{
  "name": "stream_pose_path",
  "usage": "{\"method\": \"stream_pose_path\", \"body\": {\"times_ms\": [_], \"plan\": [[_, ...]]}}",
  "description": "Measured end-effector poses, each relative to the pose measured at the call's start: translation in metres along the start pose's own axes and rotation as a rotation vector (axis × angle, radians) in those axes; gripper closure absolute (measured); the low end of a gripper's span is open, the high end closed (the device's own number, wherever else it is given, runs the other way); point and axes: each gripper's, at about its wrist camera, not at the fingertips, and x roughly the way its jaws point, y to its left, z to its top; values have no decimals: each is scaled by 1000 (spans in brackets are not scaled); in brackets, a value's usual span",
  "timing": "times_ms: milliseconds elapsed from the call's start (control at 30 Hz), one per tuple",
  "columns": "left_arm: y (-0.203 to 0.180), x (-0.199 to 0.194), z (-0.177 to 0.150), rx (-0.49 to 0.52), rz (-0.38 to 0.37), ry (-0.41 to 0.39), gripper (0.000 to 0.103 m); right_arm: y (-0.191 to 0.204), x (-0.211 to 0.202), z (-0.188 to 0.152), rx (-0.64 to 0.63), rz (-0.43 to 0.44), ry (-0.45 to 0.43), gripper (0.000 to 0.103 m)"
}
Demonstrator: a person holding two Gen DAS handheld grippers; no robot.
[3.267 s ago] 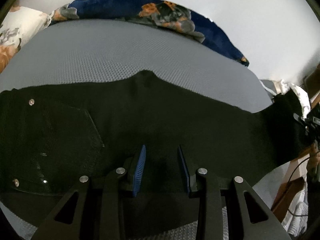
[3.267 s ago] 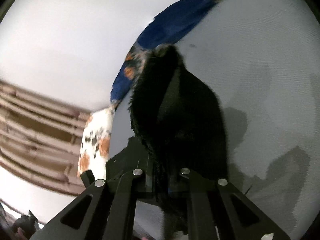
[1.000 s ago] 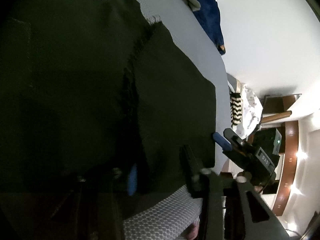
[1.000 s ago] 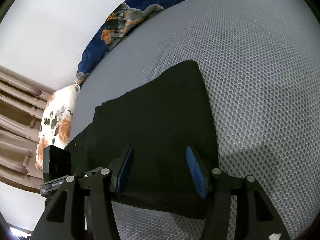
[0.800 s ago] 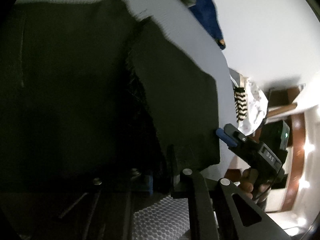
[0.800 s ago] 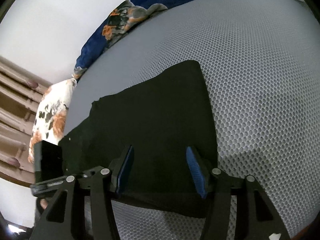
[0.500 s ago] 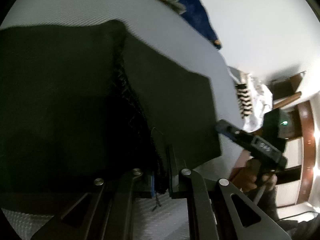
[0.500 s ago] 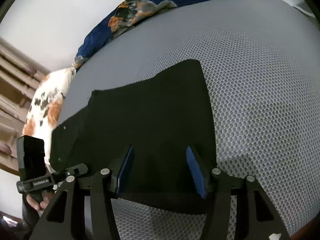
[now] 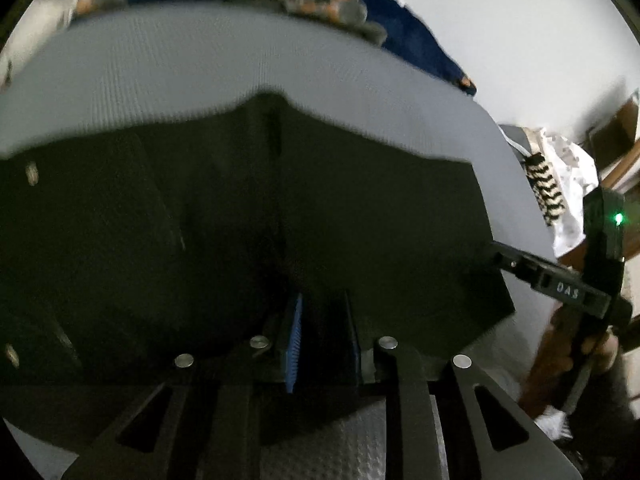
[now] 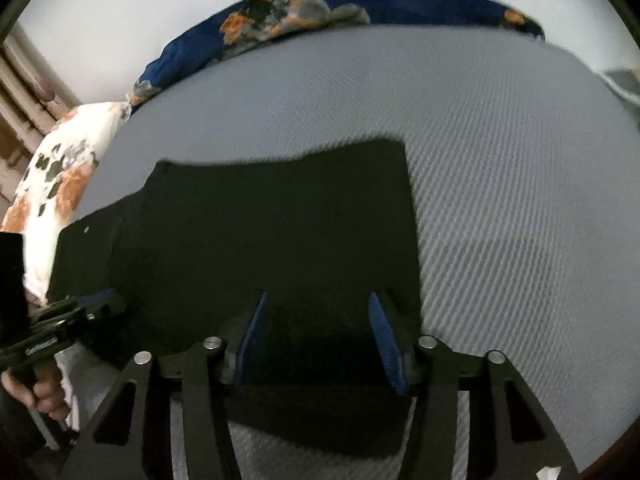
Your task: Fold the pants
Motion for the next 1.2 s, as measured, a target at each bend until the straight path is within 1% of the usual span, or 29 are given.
{"method": "stream_pose_path", "body": {"times_ms": [33,100,200,300,367,400,433,467,500,567,667,833,967,1000,1033,1100,1200], "plan": [[-3,-1,5,17,19,-28,80,0,0,7,-13,-14,-15,59],[-6,2,13,35,31,-60,80,1,1,20,-28,-44,-51,60],[-12,14,24,53,69,-75,80,-1,8,41,-39,-76,-71,60],[-10,27,32,72,93,-69,80,-4,16,54,-47,-109,-75,60],[-11,38,37,85,119,-51,79,-7,24,58,-49,-128,-62,60],[-9,46,38,90,130,-25,79,-10,27,60,-46,-127,-51,60],[-6,47,38,101,131,-23,79,-12,29,60,-38,-126,-38,60],[-5,44,38,112,131,-34,76,-14,30,61,-36,-126,-37,60],[-6,44,38,125,127,-28,72,-14,31,61,-42,-129,-37,60],[-9,45,38,141,122,-23,68,-14,31,61,-53,-141,-34,60],[-13,46,37,160,136,-27,66,-14,31,61,-53,-143,-36,60],[-16,44,34,166,140,-32,60,-12,30,60,-55,-154,-42,60],[-17,43,30,160,123,-22,48,-14,28,58,-32,-159,-42,59],[-17,41,27,164,131,-16,43,-14,26,56,-23,-157,-44,58],[-17,40,26,164,146,-6,41,-14,25,56,-19,-155,-45,58],[-13,38,22,151,147,9,41,-14,21,53,-11,-152,-47,58],[-4,28,15,127,150,5,41,-12,15,48,-11,-145,-47,58]]}}
